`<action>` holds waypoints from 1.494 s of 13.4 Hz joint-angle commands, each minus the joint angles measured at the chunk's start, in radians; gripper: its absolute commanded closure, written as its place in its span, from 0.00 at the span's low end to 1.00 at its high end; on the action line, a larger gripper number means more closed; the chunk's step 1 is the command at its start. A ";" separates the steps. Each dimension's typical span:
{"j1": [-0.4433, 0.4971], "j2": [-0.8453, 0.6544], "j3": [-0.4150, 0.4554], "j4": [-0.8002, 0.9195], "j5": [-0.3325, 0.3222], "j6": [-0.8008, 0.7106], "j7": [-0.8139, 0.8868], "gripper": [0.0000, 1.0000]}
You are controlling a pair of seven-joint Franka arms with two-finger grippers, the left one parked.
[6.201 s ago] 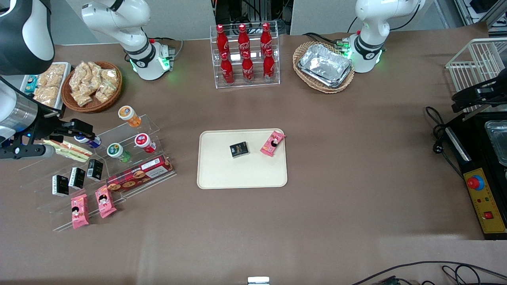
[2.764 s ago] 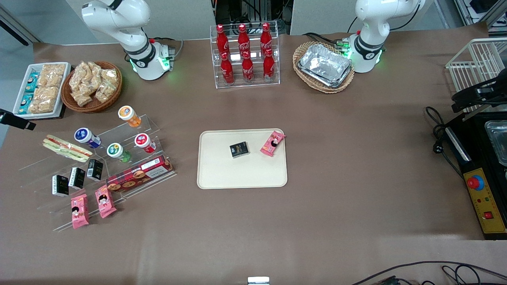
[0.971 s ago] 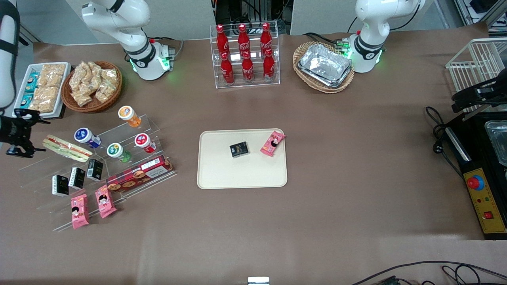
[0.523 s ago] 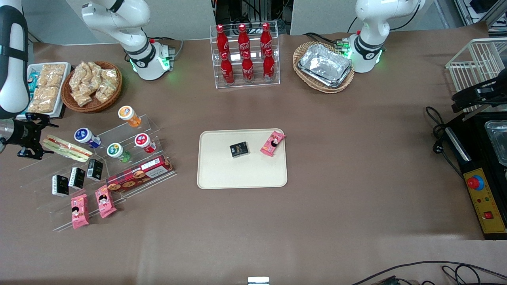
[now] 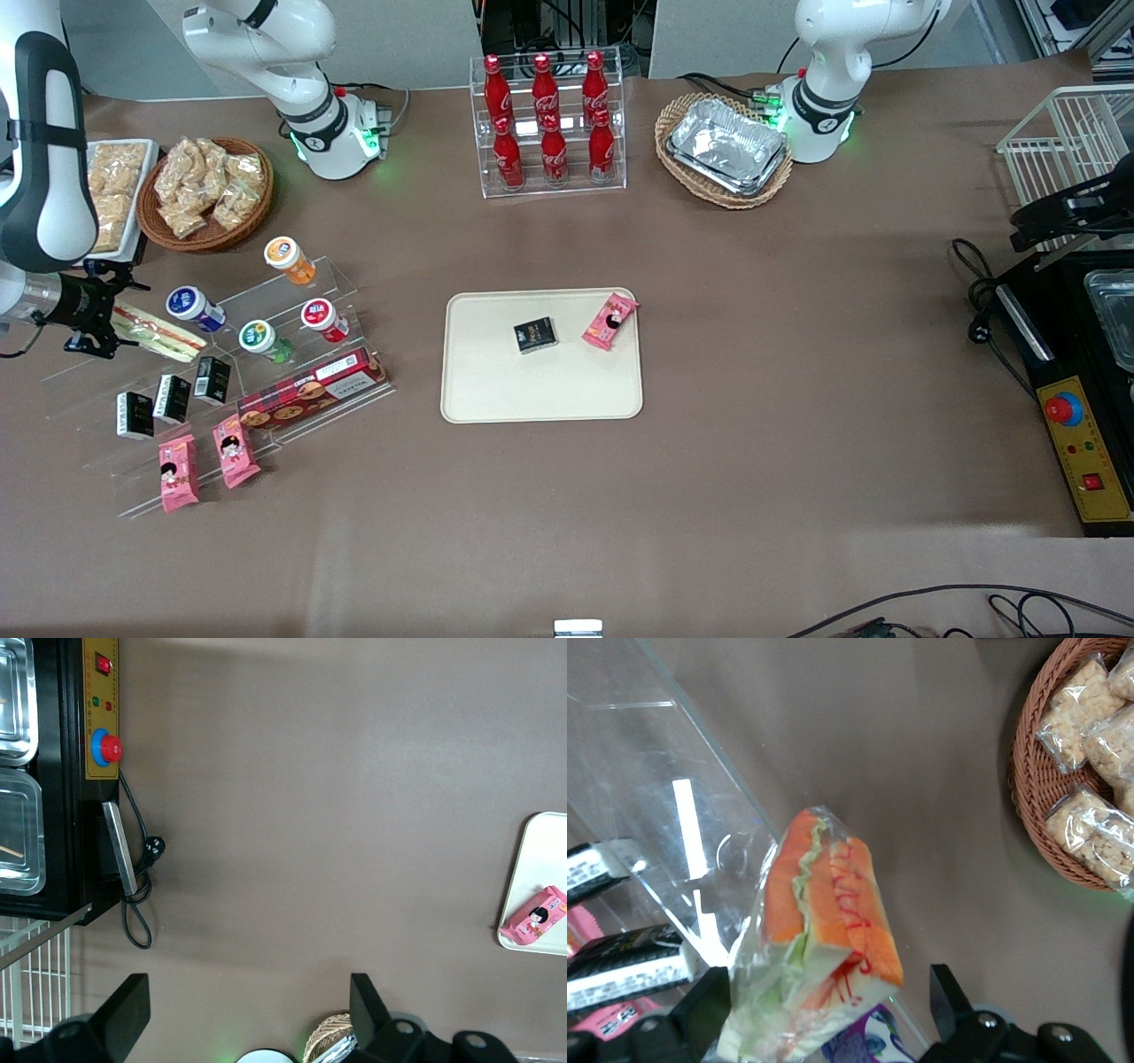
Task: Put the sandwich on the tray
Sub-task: 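Close the right gripper on the end of the wrapped sandwich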
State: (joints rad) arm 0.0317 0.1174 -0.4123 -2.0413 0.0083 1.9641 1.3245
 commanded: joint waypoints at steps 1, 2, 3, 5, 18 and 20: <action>-0.010 -0.012 0.004 -0.026 -0.001 0.065 0.010 0.00; -0.010 -0.007 0.004 -0.026 -0.001 0.079 0.007 0.00; -0.010 0.001 0.004 -0.025 -0.001 0.087 0.002 0.00; -0.012 0.013 0.004 -0.025 -0.001 0.105 -0.001 0.00; -0.035 0.024 0.004 0.067 0.010 0.047 -0.080 0.74; -0.033 0.024 0.004 0.093 0.009 0.029 -0.080 0.73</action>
State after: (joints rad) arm 0.0067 0.1394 -0.4119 -2.0028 0.0080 2.0435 1.2630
